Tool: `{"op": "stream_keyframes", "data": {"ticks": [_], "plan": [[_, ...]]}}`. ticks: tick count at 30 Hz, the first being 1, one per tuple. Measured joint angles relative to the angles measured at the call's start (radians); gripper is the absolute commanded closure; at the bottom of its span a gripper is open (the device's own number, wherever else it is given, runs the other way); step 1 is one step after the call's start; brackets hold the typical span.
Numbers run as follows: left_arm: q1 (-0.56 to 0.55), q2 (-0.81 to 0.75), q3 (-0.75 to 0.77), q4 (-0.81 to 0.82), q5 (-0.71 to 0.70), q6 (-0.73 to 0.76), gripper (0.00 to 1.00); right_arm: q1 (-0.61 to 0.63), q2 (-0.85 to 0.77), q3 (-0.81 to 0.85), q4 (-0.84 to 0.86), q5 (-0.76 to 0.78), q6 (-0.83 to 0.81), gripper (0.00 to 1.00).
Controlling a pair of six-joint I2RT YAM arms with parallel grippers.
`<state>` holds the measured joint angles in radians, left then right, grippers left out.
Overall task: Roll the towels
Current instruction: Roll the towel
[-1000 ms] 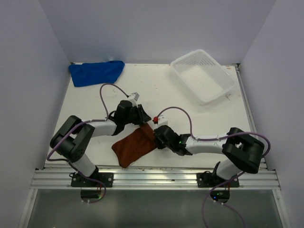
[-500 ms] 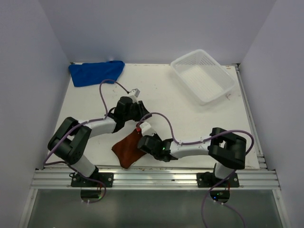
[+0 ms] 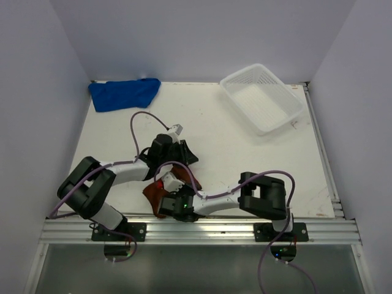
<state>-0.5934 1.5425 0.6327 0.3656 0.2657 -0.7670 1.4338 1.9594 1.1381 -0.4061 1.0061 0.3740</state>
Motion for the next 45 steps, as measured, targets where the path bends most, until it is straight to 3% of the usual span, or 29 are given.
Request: {"op": "stream_keyframes", "data": {"ticks": [7,14,19,24,31,38,45], "plan": [[-0.035,-0.010,-0.078,0.029,0.001,-0.020,0.68,0.033,0.057,0.057,-0.114,0.067,0.027,1.00],[-0.042,-0.026,-0.173,0.105,0.002,-0.049,0.69,0.063,0.094,0.080,-0.189,0.103,0.037,0.79],[-0.044,-0.021,-0.205,0.163,0.000,-0.065,0.69,0.067,0.098,0.084,-0.214,0.106,0.050,0.54],[-0.044,-0.009,-0.221,0.206,-0.005,-0.073,0.70,0.067,0.074,0.076,-0.220,0.101,0.069,0.43],[-0.049,-0.001,-0.234,0.236,-0.012,-0.086,0.70,0.064,-0.192,-0.074,-0.097,0.025,0.098,0.33],[-0.050,-0.001,-0.235,0.237,-0.013,-0.086,0.70,0.053,-0.484,-0.297,0.111,-0.124,0.136,0.30],[-0.050,-0.001,-0.235,0.237,-0.013,-0.086,0.71,-0.114,-0.622,-0.438,0.312,-0.402,0.211,0.30]]}}
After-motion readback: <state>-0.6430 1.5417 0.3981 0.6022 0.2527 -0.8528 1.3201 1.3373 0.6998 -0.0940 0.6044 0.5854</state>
